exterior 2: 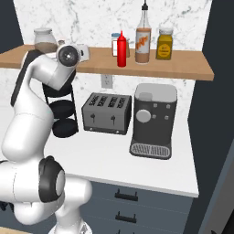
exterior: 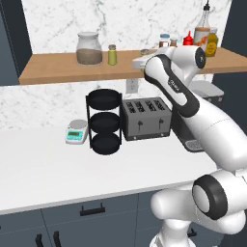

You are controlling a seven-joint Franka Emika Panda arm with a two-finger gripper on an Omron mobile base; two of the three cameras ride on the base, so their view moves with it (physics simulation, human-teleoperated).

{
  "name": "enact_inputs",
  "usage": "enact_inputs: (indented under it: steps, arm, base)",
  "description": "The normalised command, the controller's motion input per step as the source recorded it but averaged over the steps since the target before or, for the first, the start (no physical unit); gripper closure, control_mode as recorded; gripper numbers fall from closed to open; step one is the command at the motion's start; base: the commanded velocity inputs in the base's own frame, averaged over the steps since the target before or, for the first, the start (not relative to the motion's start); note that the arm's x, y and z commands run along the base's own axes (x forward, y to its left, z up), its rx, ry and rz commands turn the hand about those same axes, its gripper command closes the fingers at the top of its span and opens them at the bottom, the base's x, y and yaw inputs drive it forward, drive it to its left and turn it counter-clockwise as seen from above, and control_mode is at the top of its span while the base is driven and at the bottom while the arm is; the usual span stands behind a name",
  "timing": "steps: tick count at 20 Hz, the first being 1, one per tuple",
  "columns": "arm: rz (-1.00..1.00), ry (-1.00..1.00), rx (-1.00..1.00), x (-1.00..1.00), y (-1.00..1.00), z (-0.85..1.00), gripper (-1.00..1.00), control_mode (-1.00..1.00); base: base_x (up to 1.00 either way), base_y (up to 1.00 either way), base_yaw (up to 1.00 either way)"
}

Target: Put the shaker and condiment bottle from the counter next to their counterparts in the cabinet.

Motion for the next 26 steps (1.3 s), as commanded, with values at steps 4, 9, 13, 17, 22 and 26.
enact_inputs:
  steps: [4, 9, 13, 17, 22, 26]
  arm:
    - [0.00, 0.00, 0.00, 0.04, 0.03, -0.17, 1.00, -1.00]
    - [0.00, 0.00, 0.01, 0.29, 0.06, -0.01, 1.00, -1.00]
    - [0.00, -0.02, 0.00, 0.33, 0.11, -0.04, 1.00, -1.00]
    - [0.00, -0.02, 0.00, 0.35, 0.09, -0.05, 1.00, -1.00]
    - [0.00, -0.01, 0.02, 0.42, 0.01, -0.05, 1.00, -1.00]
    - [0.00, 0.00, 0.02, 0.51, 0.00, -0.08, 1.00, -1.00]
  base:
    - [0.00, 0.00, 0.00]
    - [0.00, 0.00, 0.00]
    - [0.00, 0.00, 0.00]
    - [0.00, 0.00, 0.00]
    - [0.00, 0.00, 0.00]
    - [0.00, 0.00, 0.00]
